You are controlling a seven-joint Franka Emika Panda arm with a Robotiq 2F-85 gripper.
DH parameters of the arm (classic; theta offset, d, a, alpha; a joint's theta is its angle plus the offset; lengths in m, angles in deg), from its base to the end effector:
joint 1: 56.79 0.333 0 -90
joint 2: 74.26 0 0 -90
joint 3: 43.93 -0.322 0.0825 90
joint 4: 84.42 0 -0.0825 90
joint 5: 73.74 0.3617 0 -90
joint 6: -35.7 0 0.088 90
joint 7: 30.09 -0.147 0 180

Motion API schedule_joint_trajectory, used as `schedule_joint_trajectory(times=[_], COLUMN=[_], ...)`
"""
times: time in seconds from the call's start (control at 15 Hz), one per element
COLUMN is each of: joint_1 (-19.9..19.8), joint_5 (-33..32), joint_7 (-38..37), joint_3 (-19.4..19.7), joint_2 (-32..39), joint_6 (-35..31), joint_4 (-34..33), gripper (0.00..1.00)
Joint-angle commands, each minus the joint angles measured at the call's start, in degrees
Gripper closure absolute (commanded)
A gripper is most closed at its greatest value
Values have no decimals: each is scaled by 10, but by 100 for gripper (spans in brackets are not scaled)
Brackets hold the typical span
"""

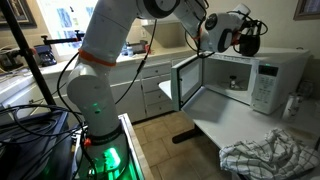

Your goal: Pick up the brush on the table and place it inside the black cup on top of the microwave

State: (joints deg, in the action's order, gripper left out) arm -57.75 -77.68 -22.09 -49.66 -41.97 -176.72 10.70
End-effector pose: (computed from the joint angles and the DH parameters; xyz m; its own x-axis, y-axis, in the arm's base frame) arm 0.7309 0.0522 0.4835 0.0670 0.1488 0.9866 0.1198 -0.9829 0.1401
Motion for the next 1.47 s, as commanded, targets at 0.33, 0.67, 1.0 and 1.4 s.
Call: schedule_joint_trajectory(times=[0.33,0.67,1.0,1.4], joint_1=[3,4,12,33], joint_5=[-36,-33,-30,-22], joint_7=[-31,-37,-29,-15], joint_3=[1,8,15,39], joint_2=[18,21,4,-33], joint_6=[-6,-6,17,84], joint_4=[-15,-17,-5,12], gripper=[42,6,0,0])
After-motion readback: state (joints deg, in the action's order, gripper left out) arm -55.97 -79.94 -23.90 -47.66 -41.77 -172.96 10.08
